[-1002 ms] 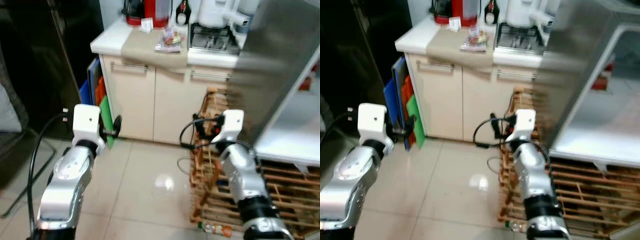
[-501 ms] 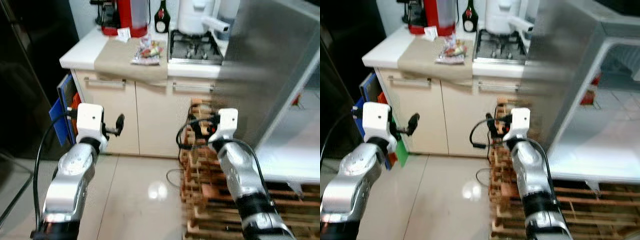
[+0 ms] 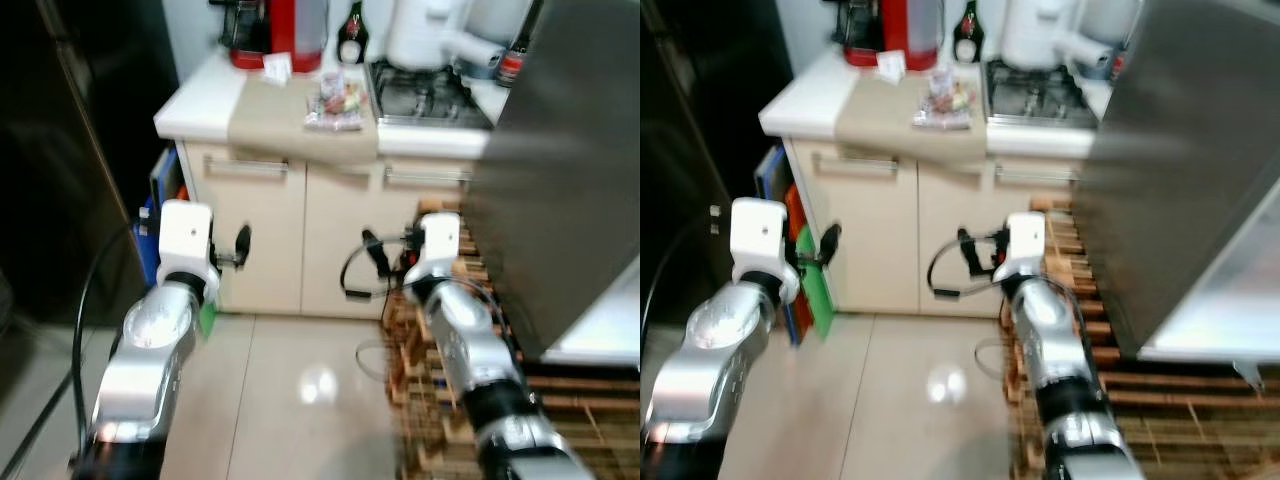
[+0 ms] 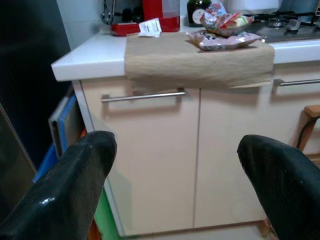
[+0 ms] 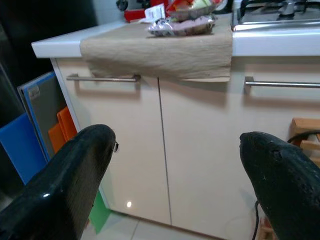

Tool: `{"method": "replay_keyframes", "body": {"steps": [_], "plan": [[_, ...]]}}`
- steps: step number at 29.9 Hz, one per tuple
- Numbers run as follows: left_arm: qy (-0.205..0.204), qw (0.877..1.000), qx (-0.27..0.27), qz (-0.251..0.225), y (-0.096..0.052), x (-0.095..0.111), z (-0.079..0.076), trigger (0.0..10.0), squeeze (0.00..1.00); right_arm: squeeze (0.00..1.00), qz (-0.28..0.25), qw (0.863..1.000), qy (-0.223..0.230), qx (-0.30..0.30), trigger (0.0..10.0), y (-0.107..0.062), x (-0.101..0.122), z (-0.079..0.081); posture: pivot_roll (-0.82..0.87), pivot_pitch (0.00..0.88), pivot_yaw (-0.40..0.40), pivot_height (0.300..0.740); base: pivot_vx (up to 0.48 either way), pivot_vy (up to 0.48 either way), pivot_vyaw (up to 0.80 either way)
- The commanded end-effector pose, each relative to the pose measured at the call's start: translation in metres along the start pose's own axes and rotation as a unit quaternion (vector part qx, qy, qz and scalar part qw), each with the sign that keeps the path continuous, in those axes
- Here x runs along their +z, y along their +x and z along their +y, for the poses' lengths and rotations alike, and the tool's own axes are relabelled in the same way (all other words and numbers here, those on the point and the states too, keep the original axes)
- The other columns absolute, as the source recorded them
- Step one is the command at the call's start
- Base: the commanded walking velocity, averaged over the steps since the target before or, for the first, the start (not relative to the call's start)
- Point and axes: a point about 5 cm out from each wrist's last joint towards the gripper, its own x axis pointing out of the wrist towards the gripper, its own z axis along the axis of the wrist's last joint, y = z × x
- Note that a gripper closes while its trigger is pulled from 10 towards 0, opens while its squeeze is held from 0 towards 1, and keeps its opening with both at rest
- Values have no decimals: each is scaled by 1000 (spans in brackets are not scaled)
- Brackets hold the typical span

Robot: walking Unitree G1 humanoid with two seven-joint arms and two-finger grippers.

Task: Restocking fridge

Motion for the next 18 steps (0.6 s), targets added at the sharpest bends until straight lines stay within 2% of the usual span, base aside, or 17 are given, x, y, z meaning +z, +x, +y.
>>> {"method": "replay_keyframes", "body": {"steps": [1, 3, 6, 11, 15, 16, 18], "plan": [[-1, 1000, 2, -3, 1, 1, -4, 10000, 0, 0, -7, 1000, -2, 3, 10000, 4, 7, 0, 8, 0, -31, 740, 0, 0, 0], [-10, 1000, 1, -10, 0, 2, -4, 10000, 0, 0, -8, 1000, -8, 17, 10000, 5, 8, 2, 6, 0, -30, 740, 0, 0, 0], [-7, 1000, 3, -14, 0, 4, -4, 10000, 0, 0, -11, 999, -22, 28, 10000, 5, 9, 6, 4, 0, -29, 740, 474, 0, 425], [-6, 1000, 5, -27, 1, 7, -5, 10000, 0, 0, -17, 1000, -15, 18, 10000, 6, 10, 4, 0, 0, -25, 740, 480, 0, 566], [1, 999, 19, -34, 1, 9, -2, 10000, 0, 0, -32, 999, -13, -27, 10000, 6, 15, -5, 0, 0, -22, 740, 480, 0, 545], [1, 999, 35, -36, 2, 9, 3, 10000, 0, 0, -31, 995, -38, -89, 10000, 6, 18, -17, -1, 0, -18, 740, 480, 0, 563], [0, 998, 44, -37, 2, 9, 6, 10000, 0, 0, -32, 992, -50, -116, 10000, 6, 20, -22, -1, 0, -18, 740, 480, 0, 563]]}}
